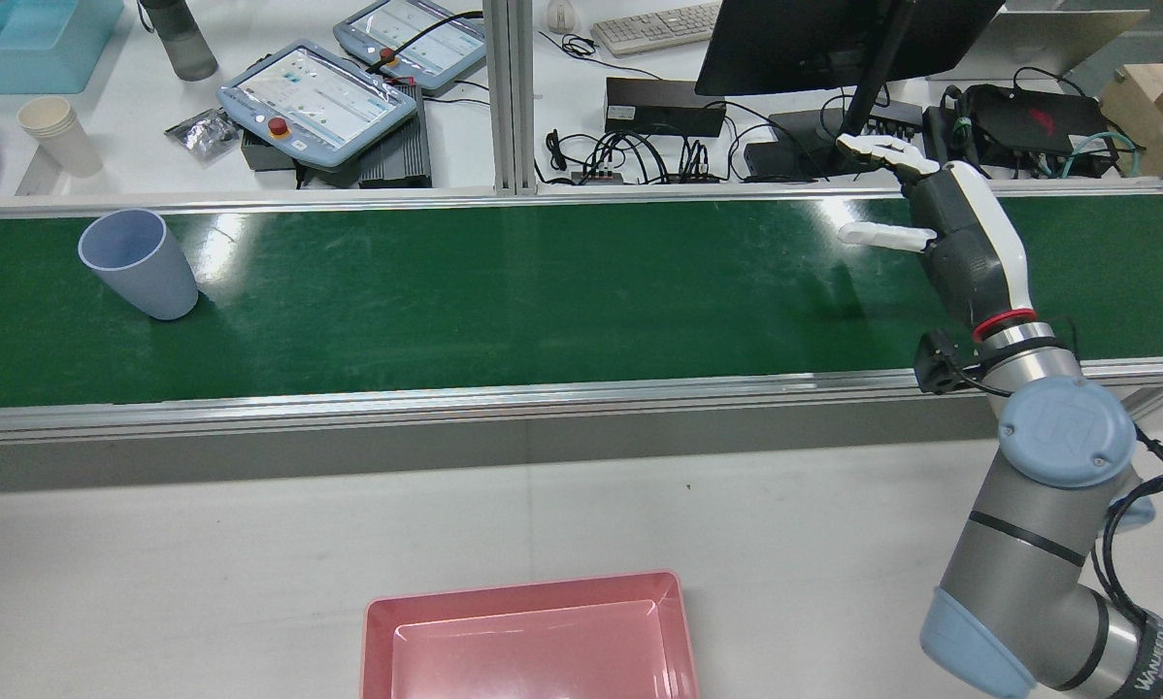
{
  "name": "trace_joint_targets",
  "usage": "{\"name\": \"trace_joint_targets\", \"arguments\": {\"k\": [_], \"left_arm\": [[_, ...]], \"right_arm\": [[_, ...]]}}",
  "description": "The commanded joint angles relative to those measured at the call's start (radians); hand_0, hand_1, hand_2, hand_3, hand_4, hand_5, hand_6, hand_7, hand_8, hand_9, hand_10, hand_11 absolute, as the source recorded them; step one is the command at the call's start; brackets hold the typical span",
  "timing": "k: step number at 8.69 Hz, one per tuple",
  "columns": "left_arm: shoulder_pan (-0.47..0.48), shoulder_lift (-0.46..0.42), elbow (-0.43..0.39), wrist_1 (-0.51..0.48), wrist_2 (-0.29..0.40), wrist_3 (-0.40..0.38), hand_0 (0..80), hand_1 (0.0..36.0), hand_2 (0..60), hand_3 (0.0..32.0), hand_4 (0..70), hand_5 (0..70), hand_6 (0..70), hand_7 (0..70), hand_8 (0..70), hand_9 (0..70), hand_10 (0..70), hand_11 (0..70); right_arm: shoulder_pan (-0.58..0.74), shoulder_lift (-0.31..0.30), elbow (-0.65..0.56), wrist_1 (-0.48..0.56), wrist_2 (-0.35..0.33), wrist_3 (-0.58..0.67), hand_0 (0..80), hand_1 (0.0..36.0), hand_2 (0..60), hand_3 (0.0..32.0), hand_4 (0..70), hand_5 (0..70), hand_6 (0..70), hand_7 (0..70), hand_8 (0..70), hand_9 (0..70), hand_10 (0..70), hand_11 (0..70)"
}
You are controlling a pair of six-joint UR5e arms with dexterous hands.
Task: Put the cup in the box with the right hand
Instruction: 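Raise the right hand over the belt, fingers open toward the cup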
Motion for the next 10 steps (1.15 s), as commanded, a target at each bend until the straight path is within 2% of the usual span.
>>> {"name": "trace_joint_targets", "arguments": {"k": [1,3,6,8,10], "left_arm": [[0.001,0.000,0.000,0.001,0.000,0.000,0.0,0.0,0.0,0.0,0.0,0.0,0.0,0.0,0.0,0.0,0.0,0.0],[0.001,0.000,0.000,-0.001,0.000,0.000,0.0,0.0,0.0,0.0,0.0,0.0,0.0,0.0,0.0,0.0,0.0,0.0],[0.001,0.000,0.000,0.001,0.000,0.000,0.0,0.0,0.0,0.0,0.0,0.0,0.0,0.0,0.0,0.0,0.0,0.0],[0.001,0.000,-0.002,0.001,0.000,0.000,0.0,0.0,0.0,0.0,0.0,0.0,0.0,0.0,0.0,0.0,0.0,0.0],[0.001,0.000,0.000,0.001,0.000,0.000,0.0,0.0,0.0,0.0,0.0,0.0,0.0,0.0,0.0,0.0,0.0,0.0]], "right_arm": [[-0.028,0.049,-0.067,0.004,0.028,-0.003,38.7,4.0,0.0,0.0,15.0,0.4,6.4,29.7,4.5,12.8,0.0,0.0],[-0.028,0.051,-0.084,0.008,0.045,-0.003,38.7,4.1,0.0,0.0,14.1,0.5,6.5,30.1,4.7,13.2,0.0,0.0],[-0.031,0.085,-0.147,0.013,0.045,-0.003,38.2,3.4,0.0,0.0,18.1,0.3,6.9,31.8,4.9,13.6,0.0,0.0],[-0.031,0.092,-0.147,0.013,0.045,-0.003,37.9,3.3,0.0,0.0,15.7,0.5,6.7,30.4,4.9,13.3,0.0,0.0],[-0.043,0.088,-0.147,0.013,0.045,-0.003,37.9,3.0,0.0,0.0,16.7,0.4,6.6,30.3,4.8,13.0,0.0,0.0]]}}
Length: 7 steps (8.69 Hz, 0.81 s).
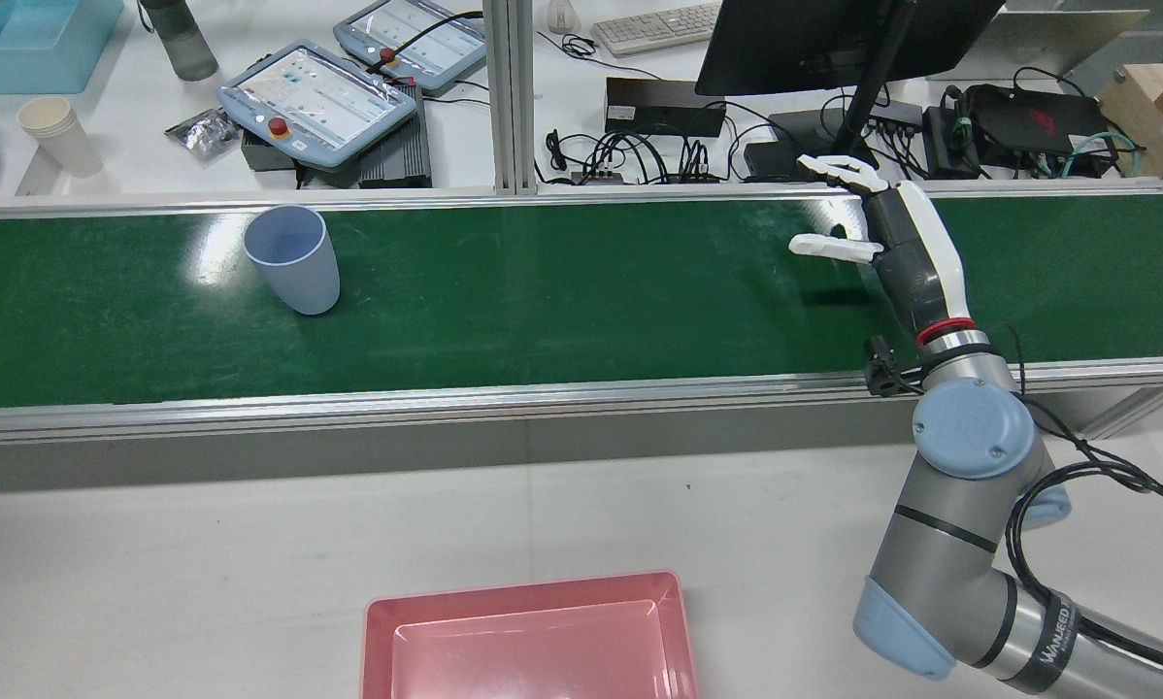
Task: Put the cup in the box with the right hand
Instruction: 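Raise the right hand over the belt, fingers open toward the cup, then hold the open right hand in the cup's path as it approaches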
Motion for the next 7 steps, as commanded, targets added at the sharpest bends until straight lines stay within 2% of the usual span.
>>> {"name": "trace_joint_targets", "arguments": {"k": [1,3,4,7], "left_arm": [[-0.001,0.000,-0.001,0.000,0.000,0.000,0.0,0.0,0.0,0.0,0.0,0.0,0.0,0.0,0.0,0.0,0.0,0.0],[0.001,0.000,-0.001,0.000,0.000,0.000,0.0,0.0,0.0,0.0,0.0,0.0,0.0,0.0,0.0,0.0,0.0,0.0],[-0.001,0.000,-0.001,0.000,0.000,0.000,0.0,0.0,0.0,0.0,0.0,0.0,0.0,0.0,0.0,0.0,0.0,0.0],[0.001,0.000,-0.001,0.000,0.000,0.000,0.0,0.0,0.0,0.0,0.0,0.0,0.0,0.0,0.0,0.0,0.0,0.0]], "right_arm": [[-0.019,-0.003,-0.001,0.000,0.000,0.002,38.4,3.3,0.0,0.0,16.9,0.4,6.5,29.7,4.5,12.7,0.0,0.0],[-0.033,0.000,-0.001,0.000,0.006,0.002,39.2,3.8,0.0,0.0,13.3,0.7,5.4,24.3,3.8,11.0,0.0,0.0],[-0.036,-0.002,-0.001,0.000,0.006,0.002,38.8,3.8,0.0,0.0,11.2,0.7,5.3,23.7,3.6,10.8,0.0,0.0],[-0.036,0.000,-0.001,0.000,0.006,0.002,38.6,3.5,0.0,0.0,12.7,0.7,5.4,24.5,4.1,11.3,0.0,0.0]]}}
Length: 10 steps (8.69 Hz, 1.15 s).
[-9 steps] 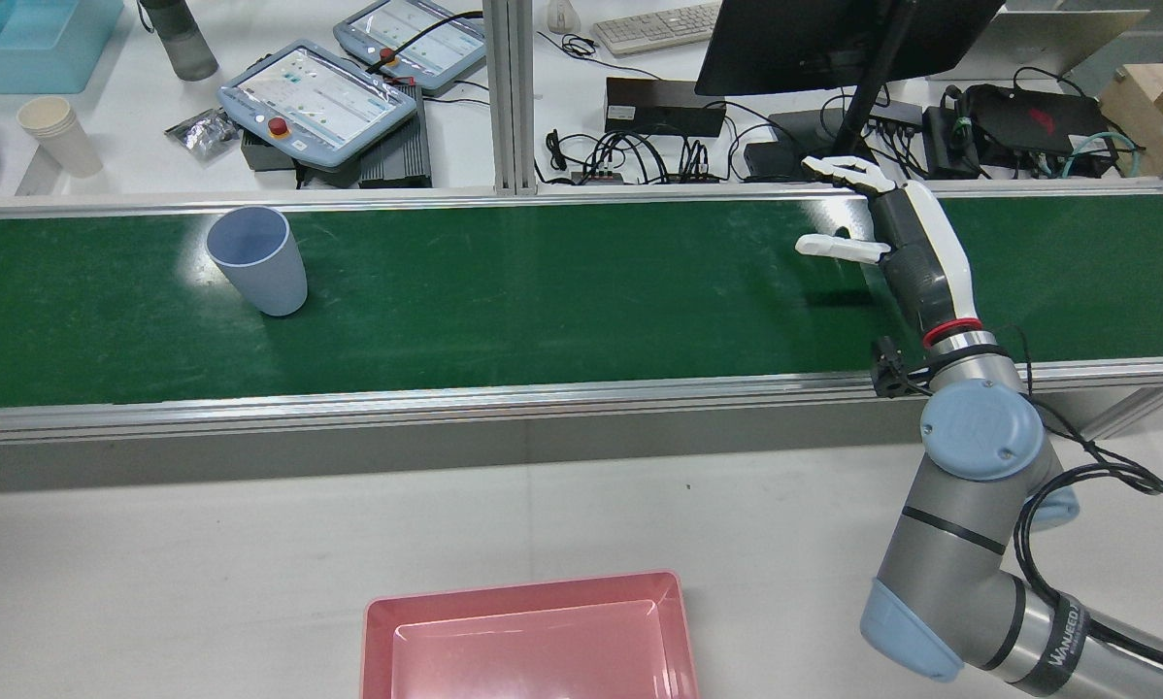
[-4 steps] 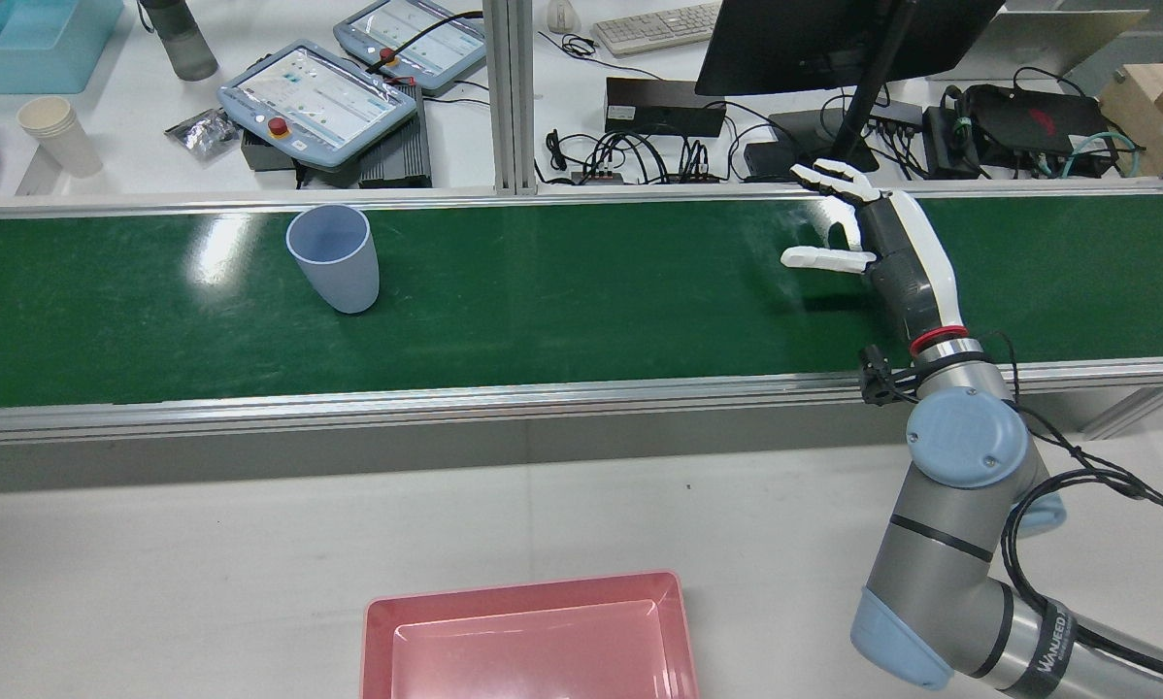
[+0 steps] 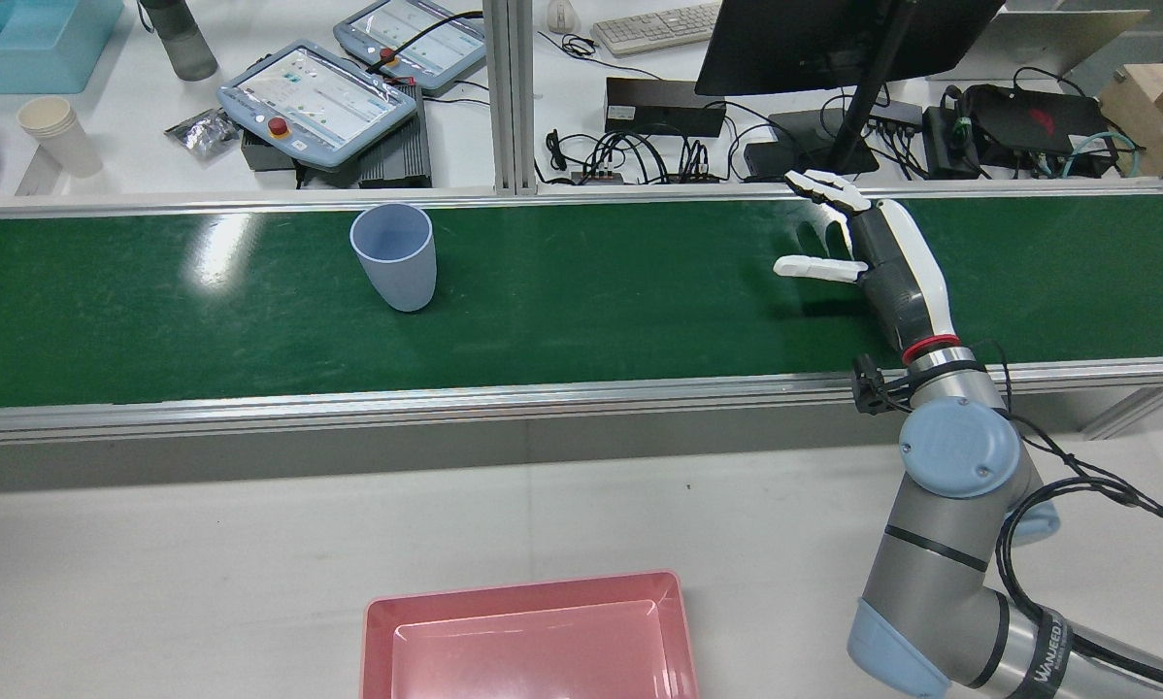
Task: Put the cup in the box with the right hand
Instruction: 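Hold the open right hand in the cup's path as it approaches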
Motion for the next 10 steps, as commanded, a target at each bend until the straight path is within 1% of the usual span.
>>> {"name": "trace_joint_targets", "arguments": {"k": [1,3,5,8,9,10], "left_arm": [[-0.001,0.000,0.000,0.000,0.000,0.000,0.0,0.0,0.0,0.0,0.0,0.0,0.0,0.0,0.0,0.0,0.0,0.0],[0.001,0.000,0.000,0.000,0.000,0.000,0.0,0.0,0.0,0.0,0.0,0.0,0.0,0.0,0.0,0.0,0.0,0.0],[0.001,0.000,0.000,0.000,0.000,0.000,0.0,0.0,0.0,0.0,0.0,0.0,0.0,0.0,0.0,0.0,0.0,0.0],[-0.001,0.000,0.000,0.000,0.000,0.000,0.0,0.0,0.0,0.0,0.0,0.0,0.0,0.0,0.0,0.0,0.0,0.0],[0.001,0.000,0.000,0.000,0.000,0.000,0.0,0.0,0.0,0.0,0.0,0.0,0.0,0.0,0.0,0.0,0.0,0.0],[0.001,0.000,0.000,0.000,0.000,0.000,0.0,0.0,0.0,0.0,0.0,0.0,0.0,0.0,0.0,0.0,0.0,0.0]], "right_arm": [[-0.002,0.003,0.000,0.000,0.002,0.000,38.3,3.5,0.0,0.0,12.5,0.7,5.3,24.2,4.2,11.2,0.0,0.0],[-0.002,0.004,0.008,-0.001,0.002,0.000,38.1,3.4,0.0,0.0,13.6,0.6,5.4,25.1,4.5,11.8,0.0,0.0],[-0.002,0.010,0.014,-0.001,0.002,0.000,38.3,3.6,0.0,0.0,12.9,0.6,5.3,25.2,4.4,11.7,0.0,0.0],[-0.009,0.036,0.011,-0.001,0.008,-0.021,38.0,3.6,0.0,0.0,13.5,0.6,5.4,25.9,4.4,11.9,0.0,0.0],[-0.023,0.041,0.011,-0.001,0.009,-0.024,38.0,3.6,0.0,0.0,14.6,0.5,5.6,26.9,4.5,12.2,0.0,0.0],[-0.040,0.040,0.011,-0.003,0.009,-0.028,38.1,3.7,0.0,0.0,13.8,0.6,5.5,26.2,4.4,12.0,0.0,0.0]]}}
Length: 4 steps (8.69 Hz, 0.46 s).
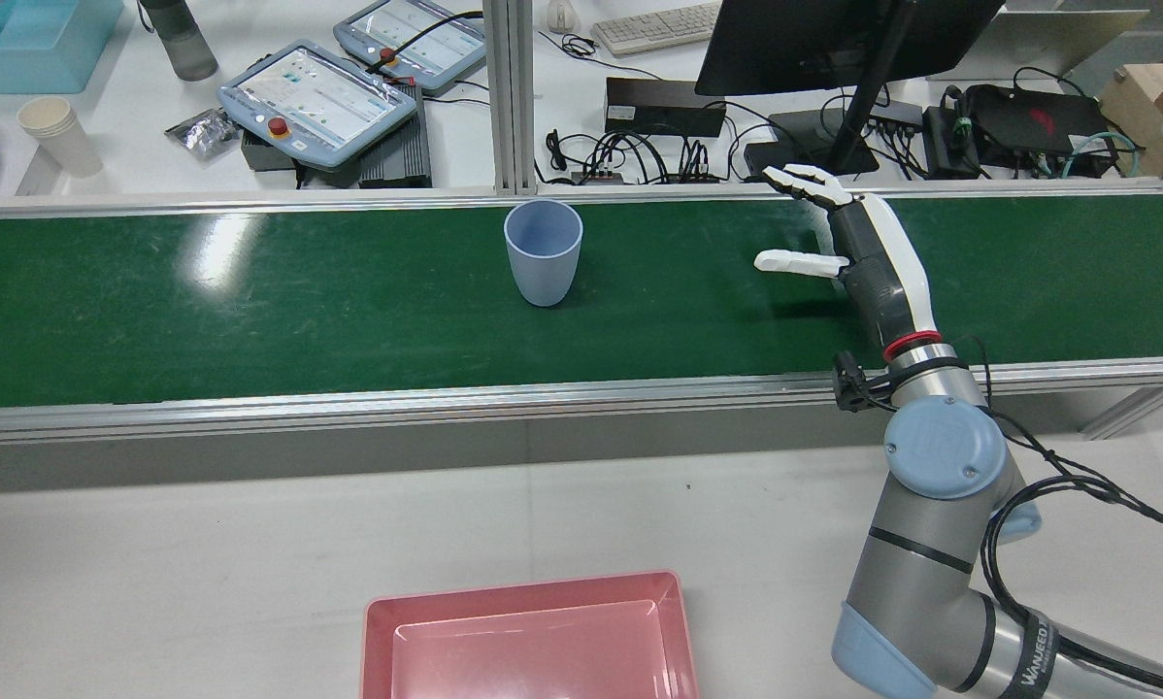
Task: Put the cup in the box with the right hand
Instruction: 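Hold the open right hand in the cup's path as it approaches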
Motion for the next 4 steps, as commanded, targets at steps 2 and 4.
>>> {"name": "trace_joint_targets", "arguments": {"k": [2,4], "left_arm": [[0.001,0.000,0.000,0.000,0.000,0.000,0.0,0.0,0.0,0.0,0.0,0.0,0.0,0.0,0.0,0.0,0.0,0.0],[0.001,0.000,0.000,0.000,0.000,0.000,0.0,0.0,0.0,0.0,0.0,0.0,0.0,0.0,0.0,0.0,0.0,0.0]], "right_arm": [[-0.035,0.005,0.003,-0.002,0.005,-0.013,38.3,3.8,0.0,0.0,12.2,0.7,5.4,26.0,4.4,11.8,0.0,0.0],[-0.034,0.004,0.006,-0.002,0.016,-0.010,38.0,3.7,0.0,0.0,12.8,0.5,5.3,25.5,4.3,11.7,0.0,0.0]]}}
